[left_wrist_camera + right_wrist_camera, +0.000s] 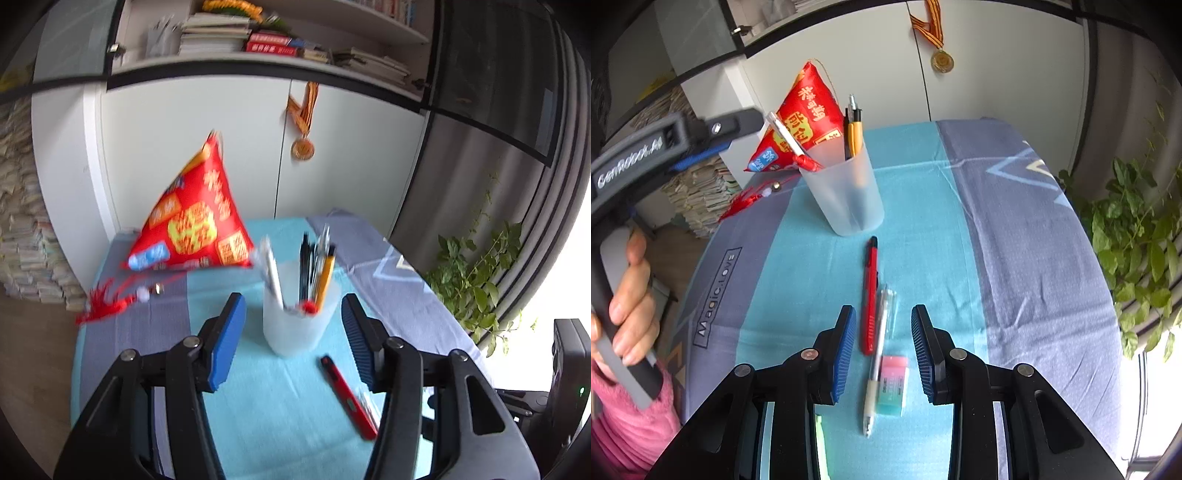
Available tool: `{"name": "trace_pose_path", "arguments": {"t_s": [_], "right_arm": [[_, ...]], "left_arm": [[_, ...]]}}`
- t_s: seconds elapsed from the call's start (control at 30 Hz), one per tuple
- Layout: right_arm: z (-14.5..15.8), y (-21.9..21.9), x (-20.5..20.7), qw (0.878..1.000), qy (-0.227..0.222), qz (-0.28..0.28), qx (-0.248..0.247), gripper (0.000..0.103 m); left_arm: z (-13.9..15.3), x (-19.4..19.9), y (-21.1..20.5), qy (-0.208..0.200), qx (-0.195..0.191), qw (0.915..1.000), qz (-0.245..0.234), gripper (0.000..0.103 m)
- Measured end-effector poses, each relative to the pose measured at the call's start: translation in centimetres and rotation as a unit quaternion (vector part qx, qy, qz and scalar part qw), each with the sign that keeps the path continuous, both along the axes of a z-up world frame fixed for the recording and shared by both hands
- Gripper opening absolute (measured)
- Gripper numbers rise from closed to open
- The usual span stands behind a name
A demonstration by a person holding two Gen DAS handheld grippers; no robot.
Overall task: Organize stationery
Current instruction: 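Move left tool to the red box cutter and grasp it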
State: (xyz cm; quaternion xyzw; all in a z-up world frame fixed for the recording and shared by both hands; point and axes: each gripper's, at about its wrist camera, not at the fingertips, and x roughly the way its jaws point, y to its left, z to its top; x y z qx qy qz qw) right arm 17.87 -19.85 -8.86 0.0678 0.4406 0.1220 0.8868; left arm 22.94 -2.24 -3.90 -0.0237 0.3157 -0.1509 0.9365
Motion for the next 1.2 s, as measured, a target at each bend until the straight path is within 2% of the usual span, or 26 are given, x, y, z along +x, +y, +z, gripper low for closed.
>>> {"name": "trace_pose_path", "arguments": {"t_s": [0.13,0.27,0.4,0.5,0.6,0.67,0.8,1.0,1.07,1.2], "right_arm": [[-0.7,-0.2,-0.6,1.0,0.008,-0.005,-0.005,0.031],[-1.5,0.0,-1.1,1.0,0.019,0.002,-0.013,0.031],[-2.3,0.6,-1.6,0.999,0.023,0.014,-0.033,0.031],[-2.7,0.5,-1.6,0.999,0.029,0.014,-0.038,0.031],[-2.9,0.2,-1.4,0.999,0.034,0.01,-0.037,0.031],[-3.0,0.0,-1.3,0.999,0.036,0.007,-0.035,0.031],[-3.3,0.0,-1.0,0.999,0.043,0.005,-0.03,0.031],[-3.4,0.3,-1.0,0.998,0.044,0.01,-0.035,0.031],[-3.4,0.2,-1.0,0.998,0.045,0.008,-0.035,0.031],[-3.3,0.0,-1.0,0.998,0.046,0.005,-0.03,0.031]], "left_arm": [[-3.0,0.1,-0.6,0.064,-0.006,0.9979,-0.011,0.053],[-6.4,1.5,-2.6,0.134,0.007,0.9908,-0.017,0.053],[-8.9,3.0,-5.0,0.17,0.034,0.9847,-0.013,0.051],[-10.3,3.8,-6.3,0.185,0.057,0.9811,-0.007,0.051],[-11.0,4.8,-6.7,0.202,0.051,0.9779,0.003,0.039],[-10.9,5.3,-6.9,0.206,0.048,0.9774,0.005,0.035],[-11.1,6.2,-8.0,0.216,0.062,0.9745,0.003,0.033],[-11.4,6.8,-9.0,0.208,0.074,0.9752,0.007,0.033],[-11.4,6.7,-9.3,0.201,0.086,0.9759,0.009,0.014],[-11.2,5.8,-7.9,0.208,0.076,0.9751,0.0,0.011]]}}
